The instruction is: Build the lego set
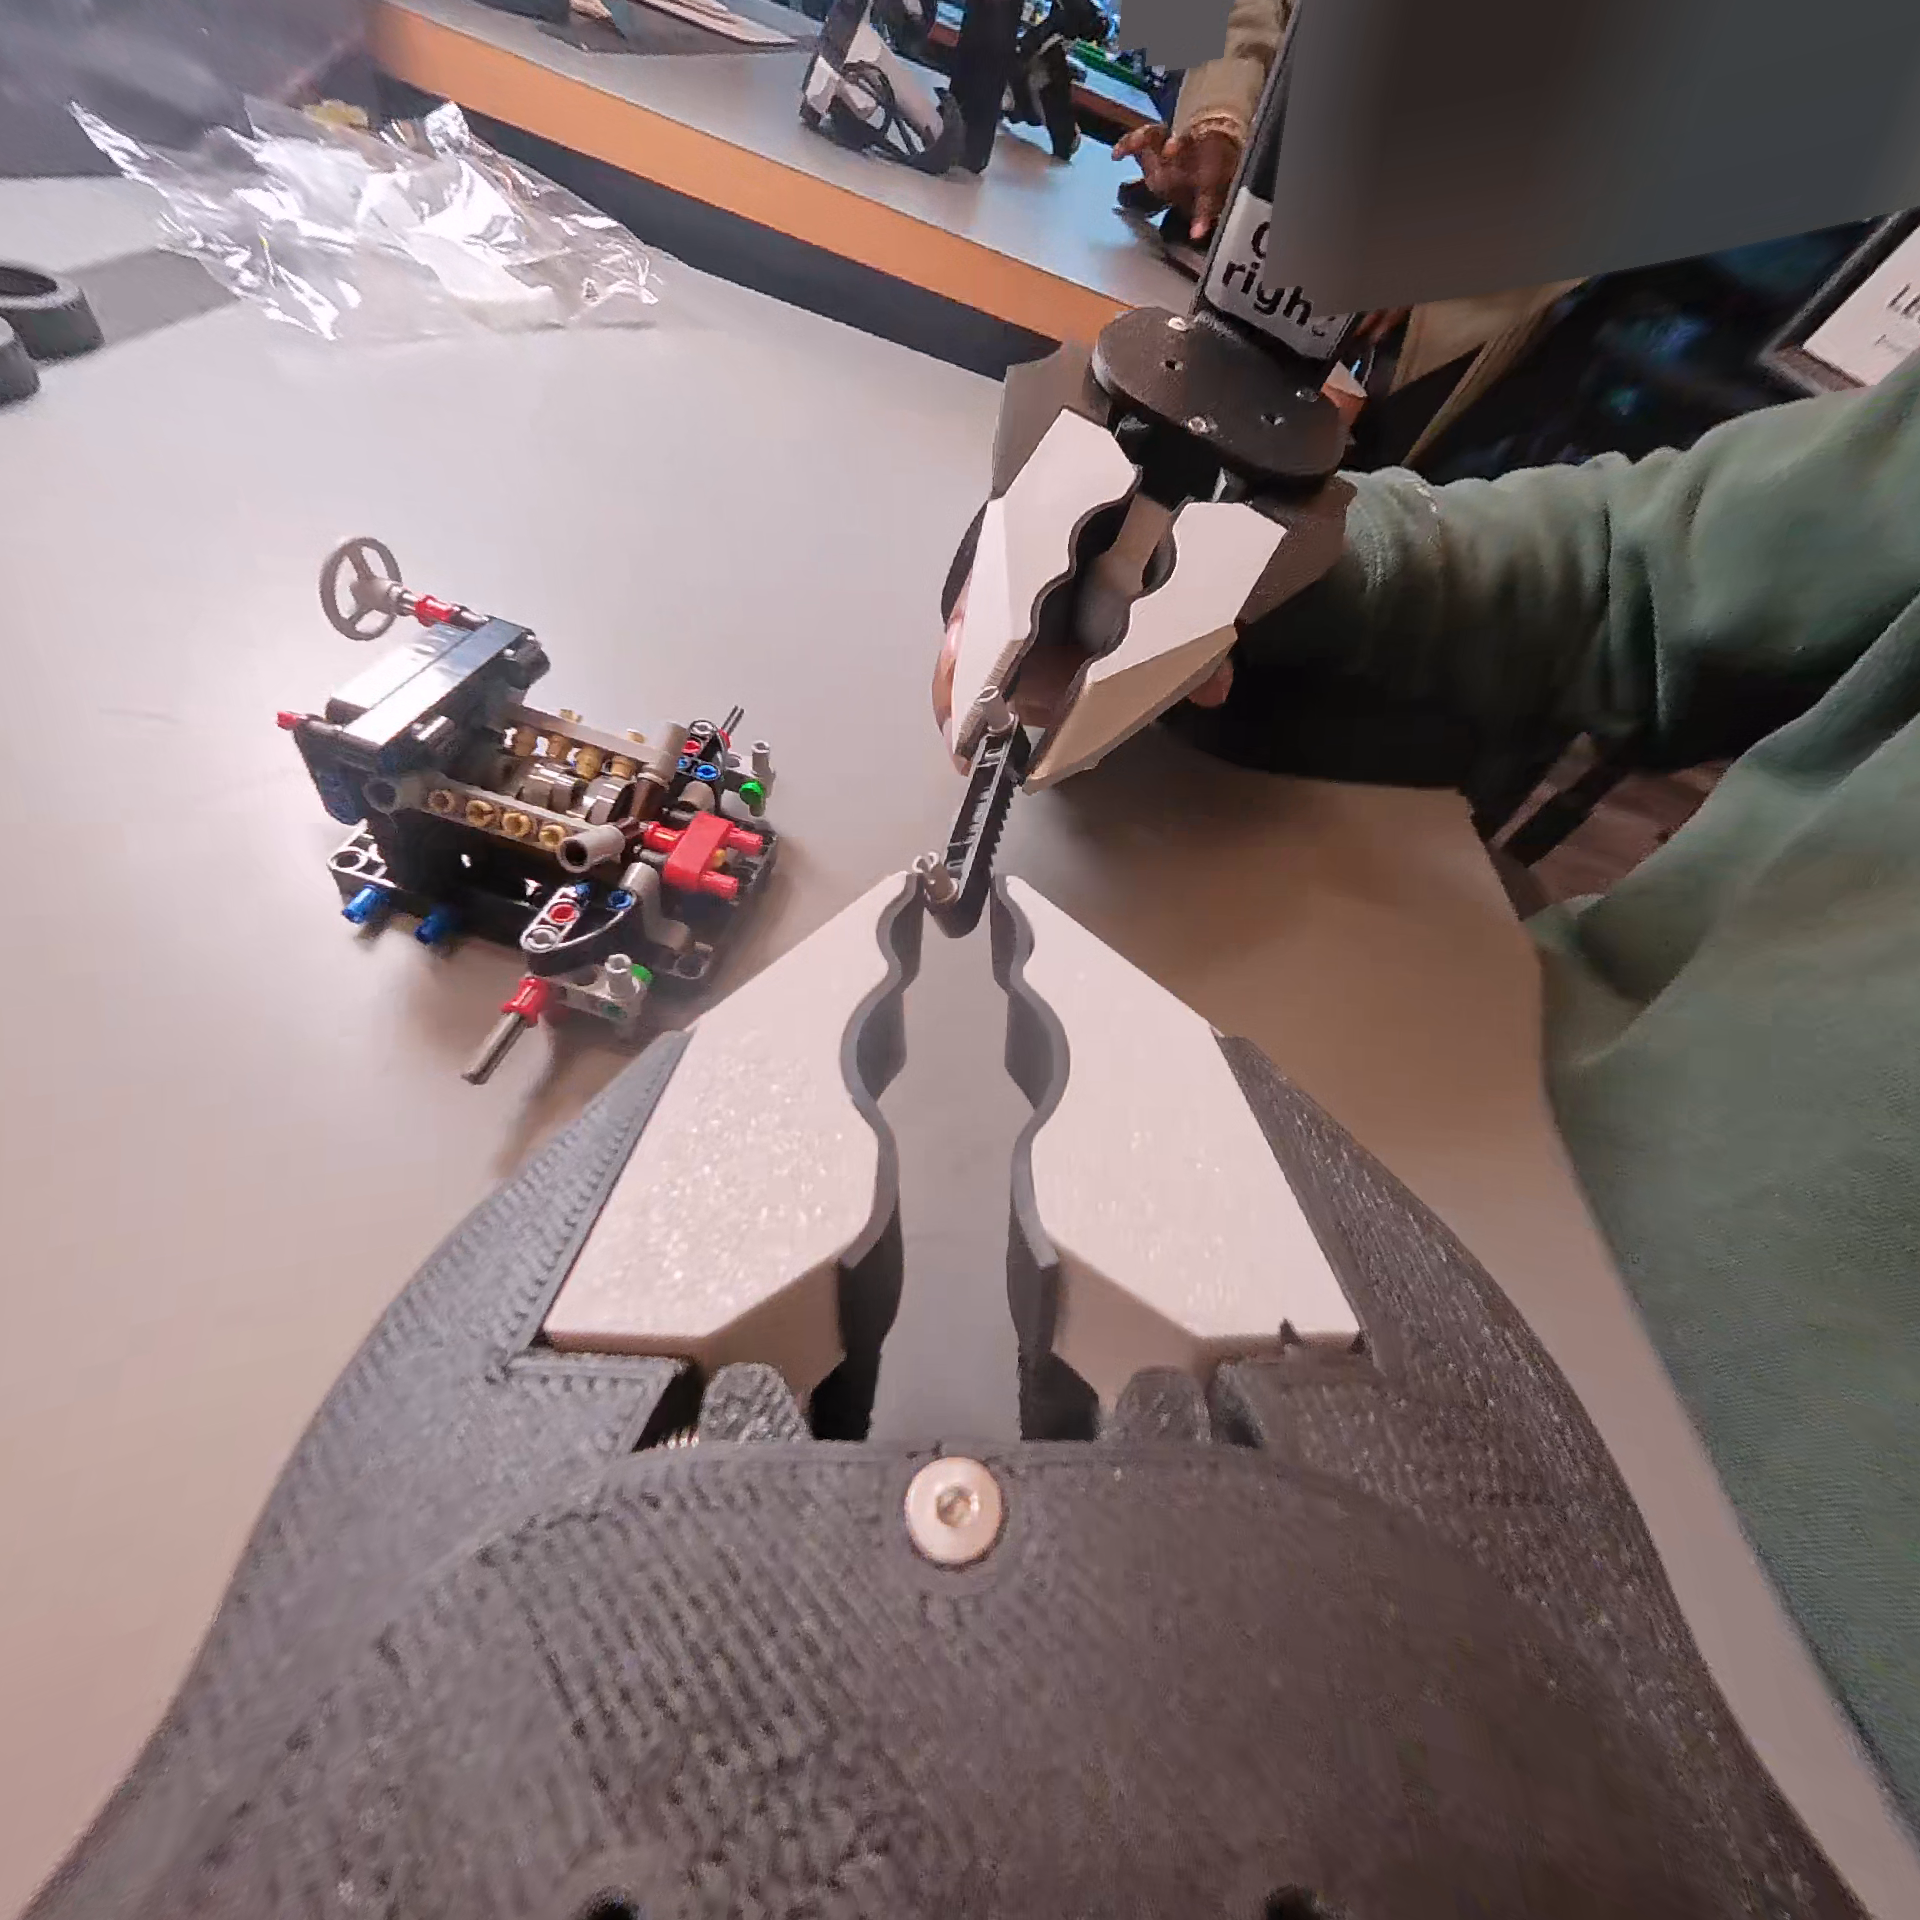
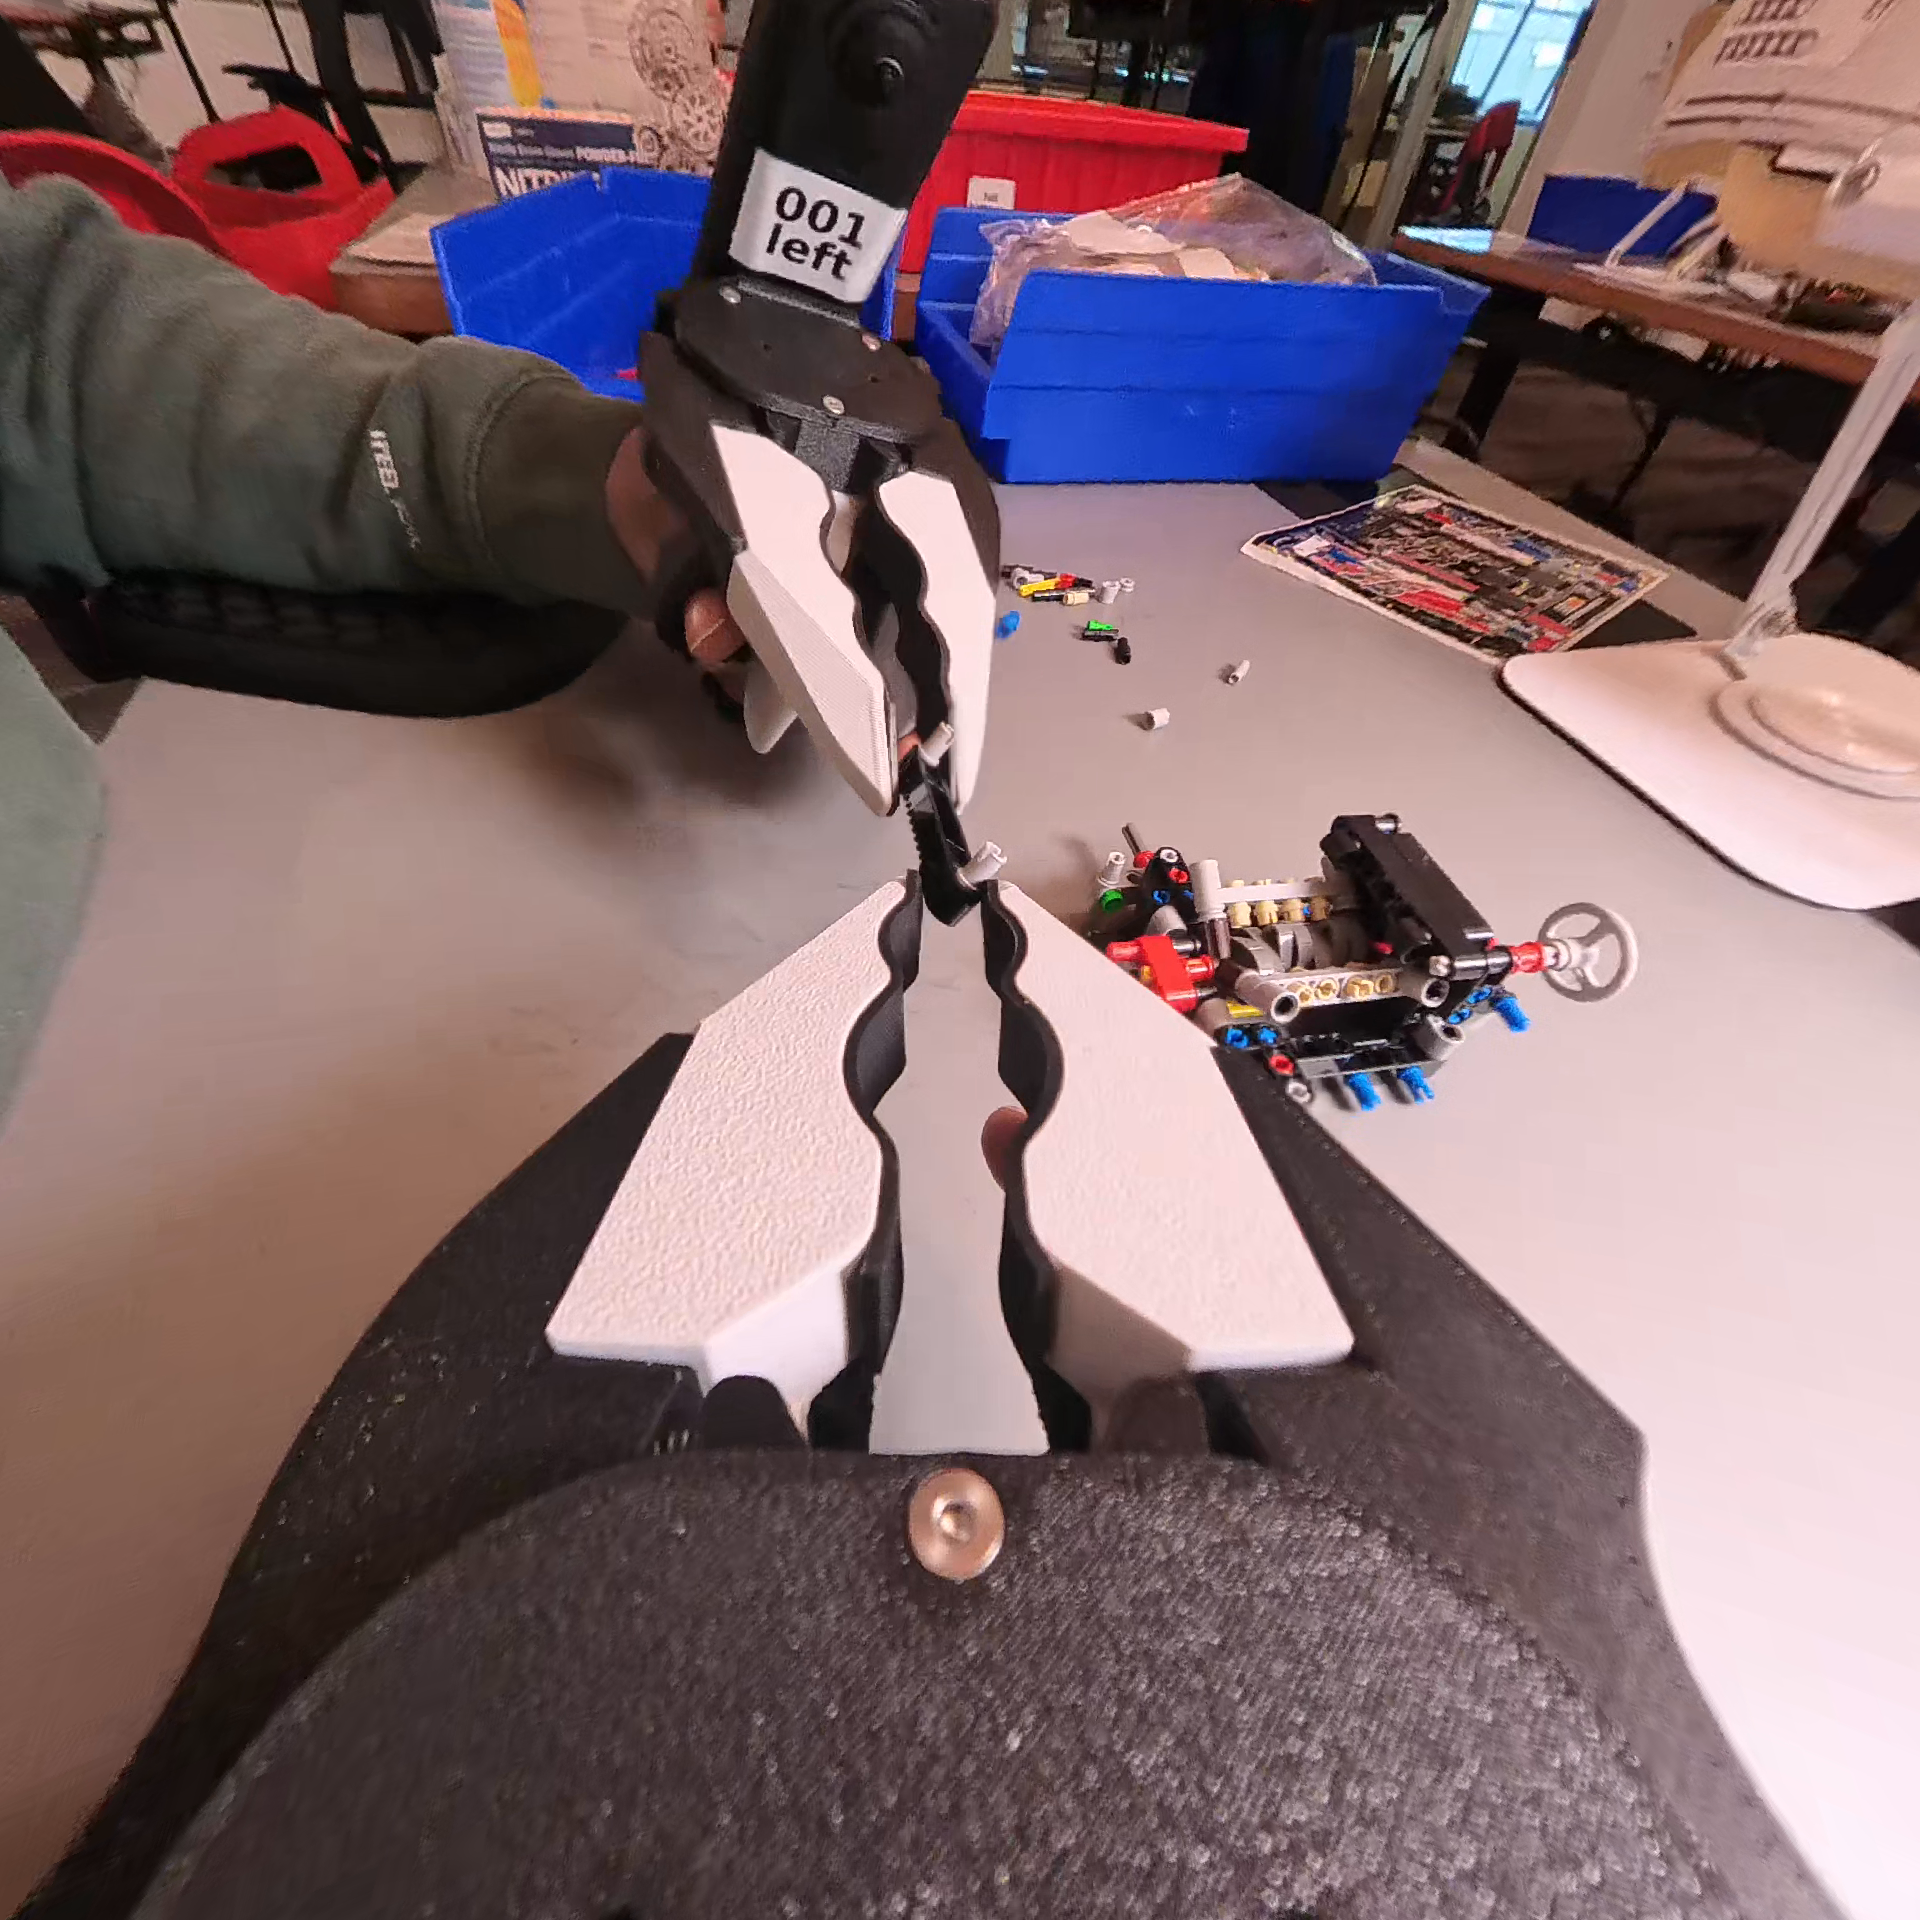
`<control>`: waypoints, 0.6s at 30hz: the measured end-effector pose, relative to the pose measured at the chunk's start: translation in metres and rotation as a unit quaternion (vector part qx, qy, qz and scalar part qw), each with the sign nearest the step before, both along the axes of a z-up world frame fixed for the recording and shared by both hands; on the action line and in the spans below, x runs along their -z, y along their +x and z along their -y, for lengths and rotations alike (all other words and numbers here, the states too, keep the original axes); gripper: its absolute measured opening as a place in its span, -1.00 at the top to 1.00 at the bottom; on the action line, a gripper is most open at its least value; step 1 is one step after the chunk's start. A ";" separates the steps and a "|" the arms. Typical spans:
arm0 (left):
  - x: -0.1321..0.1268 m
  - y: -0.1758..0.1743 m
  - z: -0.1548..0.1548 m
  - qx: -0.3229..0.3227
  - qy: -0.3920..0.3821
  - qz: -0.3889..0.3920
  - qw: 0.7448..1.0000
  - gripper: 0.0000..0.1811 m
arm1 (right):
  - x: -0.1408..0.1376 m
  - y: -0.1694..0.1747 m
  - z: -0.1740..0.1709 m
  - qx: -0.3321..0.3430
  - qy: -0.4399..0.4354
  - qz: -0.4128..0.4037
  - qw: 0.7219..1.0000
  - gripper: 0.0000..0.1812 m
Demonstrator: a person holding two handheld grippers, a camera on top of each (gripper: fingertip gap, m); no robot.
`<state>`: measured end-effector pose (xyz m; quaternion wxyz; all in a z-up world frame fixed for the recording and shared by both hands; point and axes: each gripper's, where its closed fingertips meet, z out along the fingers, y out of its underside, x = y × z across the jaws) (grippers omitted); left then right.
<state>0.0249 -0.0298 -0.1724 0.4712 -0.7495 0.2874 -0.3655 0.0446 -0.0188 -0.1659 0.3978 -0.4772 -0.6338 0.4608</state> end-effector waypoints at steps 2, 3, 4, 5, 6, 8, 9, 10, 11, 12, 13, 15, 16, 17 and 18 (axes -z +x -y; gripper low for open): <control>-0.001 0.000 0.000 0.001 -0.020 0.015 1.000 0.89 | 0.000 0.000 -0.002 0.000 -0.031 0.003 1.000 0.89; -0.002 0.001 0.000 0.003 -0.033 0.028 0.999 0.89 | -0.001 0.001 -0.002 -0.001 -0.042 0.005 0.999 0.88; -0.002 0.001 0.000 0.003 -0.050 0.041 0.998 0.90 | -0.001 0.001 -0.003 -0.002 -0.055 0.006 0.998 0.88; -0.002 0.001 0.000 0.005 -0.073 0.056 0.996 0.90 | -0.001 0.001 -0.003 -0.003 -0.070 0.008 0.998 0.88; -0.003 0.001 0.000 0.006 -0.099 0.075 0.992 0.90 | -0.002 0.001 -0.004 -0.003 -0.085 0.009 0.996 0.88; -0.004 0.002 0.001 0.010 -0.152 0.121 0.981 0.91 | -0.003 0.001 -0.005 -0.004 -0.111 0.010 0.994 0.88; -0.005 0.003 0.001 0.013 -0.173 0.140 0.975 0.91 | -0.003 0.001 -0.004 -0.006 -0.121 0.010 0.993 0.88; -0.005 0.003 0.002 0.015 -0.188 0.154 0.970 0.91 | -0.003 0.001 -0.005 -0.006 -0.129 0.011 0.992 0.88; -0.005 0.003 0.002 0.016 -0.198 0.163 0.966 0.91 | -0.004 0.001 -0.004 -0.006 -0.133 0.011 0.991 0.88; -0.005 0.004 0.002 0.017 -0.203 0.169 0.964 0.91 | -0.004 0.001 -0.004 -0.006 -0.133 0.011 0.991 0.88; -0.005 0.003 0.002 0.017 -0.204 0.170 0.964 0.91 | -0.004 0.001 -0.004 -0.006 -0.131 0.011 0.991 0.88; -0.003 0.003 0.002 0.016 -0.200 0.159 0.967 0.91 | -0.001 0.002 -0.003 -0.008 -0.127 0.019 0.992 0.87; -0.001 0.003 0.002 0.014 -0.195 0.145 0.970 0.91 | 0.001 0.002 -0.003 -0.010 -0.124 0.024 0.992 0.86; 0.003 0.003 0.002 0.015 -0.185 0.126 0.975 0.91 | 0.002 0.002 -0.003 -0.012 -0.122 0.028 0.992 0.85; 0.007 0.004 0.003 0.016 -0.170 0.101 0.980 0.91 | 0.003 0.002 -0.002 -0.014 -0.120 0.031 0.992 0.84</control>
